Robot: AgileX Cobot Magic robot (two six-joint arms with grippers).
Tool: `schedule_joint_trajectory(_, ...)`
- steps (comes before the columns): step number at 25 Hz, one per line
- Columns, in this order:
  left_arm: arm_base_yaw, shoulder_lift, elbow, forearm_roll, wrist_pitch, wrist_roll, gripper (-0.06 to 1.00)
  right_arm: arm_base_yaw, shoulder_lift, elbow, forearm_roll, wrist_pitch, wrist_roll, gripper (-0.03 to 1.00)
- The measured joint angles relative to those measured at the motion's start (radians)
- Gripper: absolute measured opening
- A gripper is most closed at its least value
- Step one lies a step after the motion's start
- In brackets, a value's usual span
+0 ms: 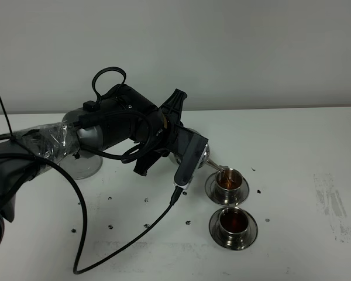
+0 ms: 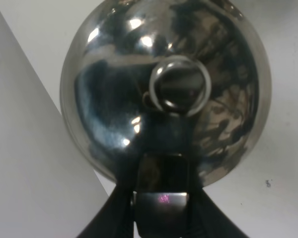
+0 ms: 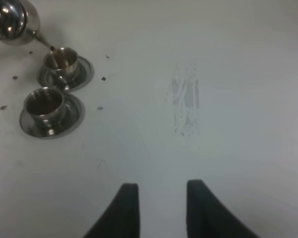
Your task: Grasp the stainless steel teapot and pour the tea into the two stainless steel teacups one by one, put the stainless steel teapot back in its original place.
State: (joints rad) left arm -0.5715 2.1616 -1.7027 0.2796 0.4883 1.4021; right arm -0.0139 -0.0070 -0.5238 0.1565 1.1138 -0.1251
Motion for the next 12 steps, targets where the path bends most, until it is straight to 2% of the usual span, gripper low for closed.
schedule_joint_trajectory(12, 0.000, 0.000, 0.000, 0.026, -0.019, 0.001, 0.24, 0.000, 0.000, 0.000, 0.000, 0.000, 0.000, 0.22)
